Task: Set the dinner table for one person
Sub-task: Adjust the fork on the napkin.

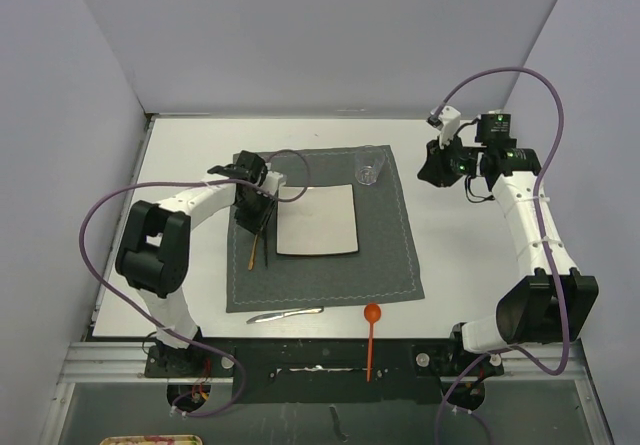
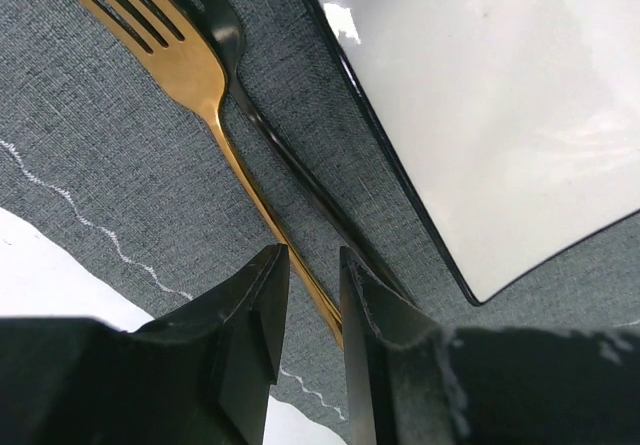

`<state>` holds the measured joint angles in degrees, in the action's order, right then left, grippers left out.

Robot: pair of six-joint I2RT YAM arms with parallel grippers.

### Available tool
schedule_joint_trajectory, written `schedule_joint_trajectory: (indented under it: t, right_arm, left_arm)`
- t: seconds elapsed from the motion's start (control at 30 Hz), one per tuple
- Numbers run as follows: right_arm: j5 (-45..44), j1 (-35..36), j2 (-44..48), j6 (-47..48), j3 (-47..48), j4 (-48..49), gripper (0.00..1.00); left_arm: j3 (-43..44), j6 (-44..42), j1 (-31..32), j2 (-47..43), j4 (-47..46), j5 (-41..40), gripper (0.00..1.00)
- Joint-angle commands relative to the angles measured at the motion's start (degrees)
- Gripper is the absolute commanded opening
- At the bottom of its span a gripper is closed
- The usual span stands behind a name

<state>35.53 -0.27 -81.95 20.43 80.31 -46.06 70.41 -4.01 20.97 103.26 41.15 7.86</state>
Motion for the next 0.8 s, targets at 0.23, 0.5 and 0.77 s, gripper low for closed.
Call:
schedule_joint_trajectory:
  t: [0.23,0.5,0.77]
  right_arm:
    - [0.5,0.16,2.0,0.51,-1.06,1.59,0.11]
    - [0.94,0.18,1.63,0.4,-0.77,1.52,0.11]
    - [0.9,0.06,1.45,0.48,-0.95,1.68,0.11]
  left_arm:
    - [0.77,0.32,0.09,2.12,-2.99,-3.02,0.25]
    - [1.43,-0.03,0.05,4.45,-2.96,-3.37,0.24]
    - [1.55,-0.54,0.04,5.26,-2.87,-3.72,0.21]
